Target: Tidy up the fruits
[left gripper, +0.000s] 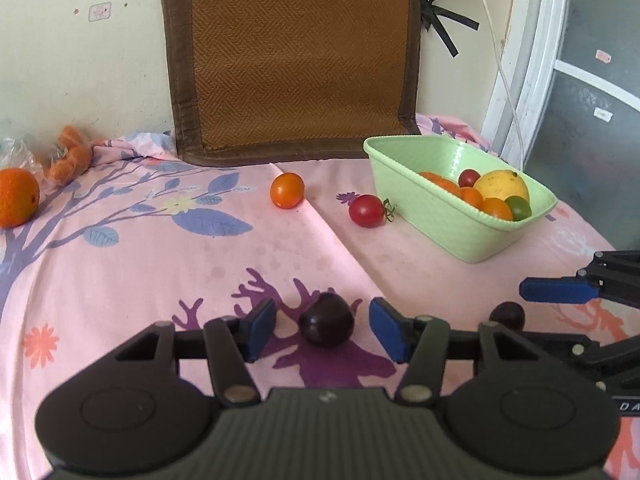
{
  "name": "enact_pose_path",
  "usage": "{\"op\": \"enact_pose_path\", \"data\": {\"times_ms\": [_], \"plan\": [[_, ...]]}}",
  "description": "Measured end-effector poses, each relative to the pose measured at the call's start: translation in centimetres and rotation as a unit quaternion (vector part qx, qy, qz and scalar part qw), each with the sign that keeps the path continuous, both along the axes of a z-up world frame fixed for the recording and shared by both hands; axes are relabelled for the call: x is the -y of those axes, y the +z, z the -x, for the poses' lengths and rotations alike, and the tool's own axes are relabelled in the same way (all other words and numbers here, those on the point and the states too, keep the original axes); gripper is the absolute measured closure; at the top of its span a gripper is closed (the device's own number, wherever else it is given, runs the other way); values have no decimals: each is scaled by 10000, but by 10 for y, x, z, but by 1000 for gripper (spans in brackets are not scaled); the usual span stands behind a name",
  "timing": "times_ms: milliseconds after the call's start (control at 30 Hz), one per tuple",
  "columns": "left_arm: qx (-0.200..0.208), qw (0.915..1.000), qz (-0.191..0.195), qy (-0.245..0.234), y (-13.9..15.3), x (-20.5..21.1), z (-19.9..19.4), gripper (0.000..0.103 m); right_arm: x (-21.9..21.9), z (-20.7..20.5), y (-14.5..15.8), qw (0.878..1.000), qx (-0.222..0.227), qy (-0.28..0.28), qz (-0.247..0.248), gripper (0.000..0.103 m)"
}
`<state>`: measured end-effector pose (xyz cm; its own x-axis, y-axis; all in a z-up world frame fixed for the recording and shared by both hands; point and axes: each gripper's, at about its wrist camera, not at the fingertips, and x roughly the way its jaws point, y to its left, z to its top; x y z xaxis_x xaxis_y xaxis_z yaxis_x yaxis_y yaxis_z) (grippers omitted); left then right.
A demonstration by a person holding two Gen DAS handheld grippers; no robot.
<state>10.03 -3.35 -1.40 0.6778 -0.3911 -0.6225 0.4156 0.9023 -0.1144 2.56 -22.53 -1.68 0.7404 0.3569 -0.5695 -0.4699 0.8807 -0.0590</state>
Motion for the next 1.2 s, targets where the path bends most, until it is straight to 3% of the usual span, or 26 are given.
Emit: {"op": "enact_pose_path", "data": {"times_ms": [67,133,233,367,467,567,700,833,900,1033,1200], "plan": [[24,9999,-125,-109,1,4,1,74,0,-2,-5,9999,-11,65,-104,66],[22,9996,-204,-193,2,6,4,74,2,-2,-4,9998,20,76,-160,80],[-83,9994,-50,-337,10,11,4,74,10,0,5,9993,124,1,-355,79],[71,9973,409,-599,41,25,-7,74,31,-1,33,9945,684,-335,-714,79],[115,9941,785,-746,67,44,-31,74,46,-12,44,9884,1075,-751,-761,79],[52,9899,1070,-928,82,70,-63,74,56,-31,40,9855,1052,-1057,-816,79],[-334,9857,1295,-1024,76,100,-98,74,56,-46,28,9849,1066,-1182,-679,79],[-701,9847,1265,-973,54,120,-119,74,54,-57,19,9845,1106,-1263,-515,77],[-805,9855,1192,-902,46,123,-124,71,55,-58,20,9830,1163,-1321,-525,71],[-711,9858,1319,-763,49,105,-124,68,63,-56,32,9787,1361,-1399,-642,71],[-265,9885,1468,-246,67,36,-114,66,75,-52,58,9744,1379,-1405,-1087,71]]}}
